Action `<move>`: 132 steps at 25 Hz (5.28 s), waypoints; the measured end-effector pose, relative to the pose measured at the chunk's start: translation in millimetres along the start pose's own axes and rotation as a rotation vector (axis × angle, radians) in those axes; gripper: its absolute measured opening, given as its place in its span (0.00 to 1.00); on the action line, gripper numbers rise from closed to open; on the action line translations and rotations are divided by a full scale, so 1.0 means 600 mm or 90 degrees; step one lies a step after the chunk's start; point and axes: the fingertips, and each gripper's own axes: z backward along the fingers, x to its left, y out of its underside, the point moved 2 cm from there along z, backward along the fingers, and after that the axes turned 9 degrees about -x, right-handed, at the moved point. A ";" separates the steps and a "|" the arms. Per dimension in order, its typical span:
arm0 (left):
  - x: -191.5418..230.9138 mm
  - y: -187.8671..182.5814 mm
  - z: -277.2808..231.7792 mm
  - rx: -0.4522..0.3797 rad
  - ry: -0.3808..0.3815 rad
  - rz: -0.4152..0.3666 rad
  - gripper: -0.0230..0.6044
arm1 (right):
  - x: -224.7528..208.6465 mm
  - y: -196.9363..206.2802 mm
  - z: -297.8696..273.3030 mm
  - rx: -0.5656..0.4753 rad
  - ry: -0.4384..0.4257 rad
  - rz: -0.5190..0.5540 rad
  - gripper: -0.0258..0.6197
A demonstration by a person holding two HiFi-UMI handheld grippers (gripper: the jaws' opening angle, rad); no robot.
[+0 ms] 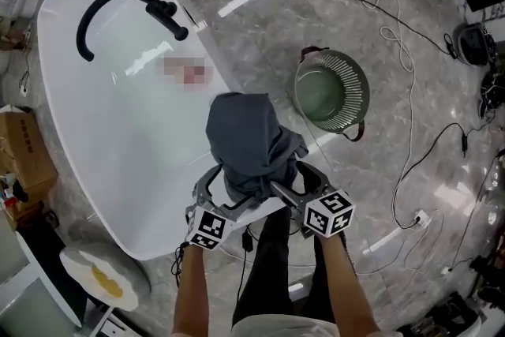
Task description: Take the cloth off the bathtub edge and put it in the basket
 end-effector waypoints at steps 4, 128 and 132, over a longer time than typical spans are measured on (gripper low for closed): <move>0.003 0.011 0.004 0.006 -0.001 0.004 0.87 | 0.017 0.013 -0.033 0.016 -0.002 -0.046 0.65; 0.021 0.039 -0.918 0.118 0.020 0.209 0.44 | -0.826 -0.068 -0.185 0.032 0.244 -0.008 0.28; 0.023 0.066 -0.937 0.128 -0.016 0.251 0.44 | -0.851 -0.037 -0.193 0.037 0.294 -0.032 0.28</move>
